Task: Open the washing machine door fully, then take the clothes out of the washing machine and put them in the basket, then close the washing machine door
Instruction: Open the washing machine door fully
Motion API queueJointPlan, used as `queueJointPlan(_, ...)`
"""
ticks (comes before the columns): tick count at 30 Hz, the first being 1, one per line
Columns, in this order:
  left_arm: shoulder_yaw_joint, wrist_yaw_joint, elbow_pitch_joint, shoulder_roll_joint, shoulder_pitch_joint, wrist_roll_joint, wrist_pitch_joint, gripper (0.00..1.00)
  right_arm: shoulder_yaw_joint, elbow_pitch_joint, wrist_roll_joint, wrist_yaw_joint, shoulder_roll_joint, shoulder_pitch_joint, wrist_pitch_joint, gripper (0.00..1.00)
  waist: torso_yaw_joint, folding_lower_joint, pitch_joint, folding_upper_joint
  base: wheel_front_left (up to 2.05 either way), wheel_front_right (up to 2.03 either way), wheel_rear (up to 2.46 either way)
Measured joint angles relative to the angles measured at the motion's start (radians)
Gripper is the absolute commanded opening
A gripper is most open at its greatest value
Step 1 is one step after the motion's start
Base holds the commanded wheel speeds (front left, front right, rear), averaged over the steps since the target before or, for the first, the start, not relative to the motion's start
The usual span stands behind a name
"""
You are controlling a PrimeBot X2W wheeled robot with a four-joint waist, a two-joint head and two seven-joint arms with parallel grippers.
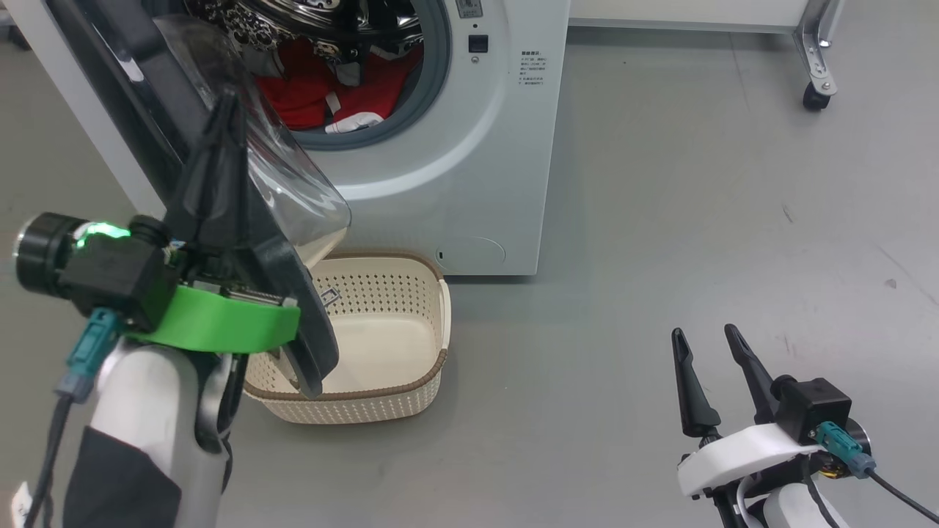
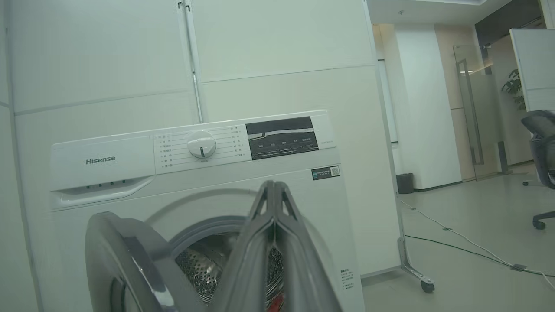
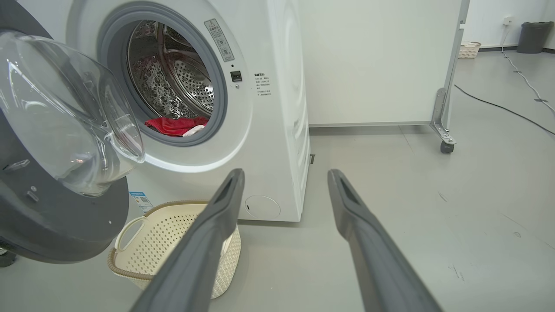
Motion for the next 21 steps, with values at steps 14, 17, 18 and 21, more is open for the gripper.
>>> queueJointPlan(14,-0.078,-0.007,0.153,-0.013,0.132,-0.003,0.086,0.0,0.003,0.017,-0.015,0.018,0.01,0.0,0.0,1.0,-0.041,0.0,-0.006,0.0,0.0,0.0,0.0)
queueJointPlan(17,-0.078,-0.007,0.169,-0.014,0.14,-0.003,0.093,0.0,0.003,0.019,-0.016,0.02,0.011,0.0,0.0,1.0,-0.048,0.0,-0.006,0.0,0.0,0.0,0.0)
queueJointPlan(18,-0.078,-0.007,0.176,-0.014,0.142,-0.003,0.098,0.0,0.003,0.02,-0.016,0.021,0.012,0.0,0.0,1.0,-0.052,0.0,-0.005,0.0,0.0,0.0,0.0)
queueJointPlan(21,-0.077,-0.002,0.201,-0.015,0.15,-0.006,0.11,0.0,0.0,0.021,-0.016,0.021,0.015,0.0,0.0,1.0,-0.063,0.0,-0.003,0.0,0.0,0.0,0.0)
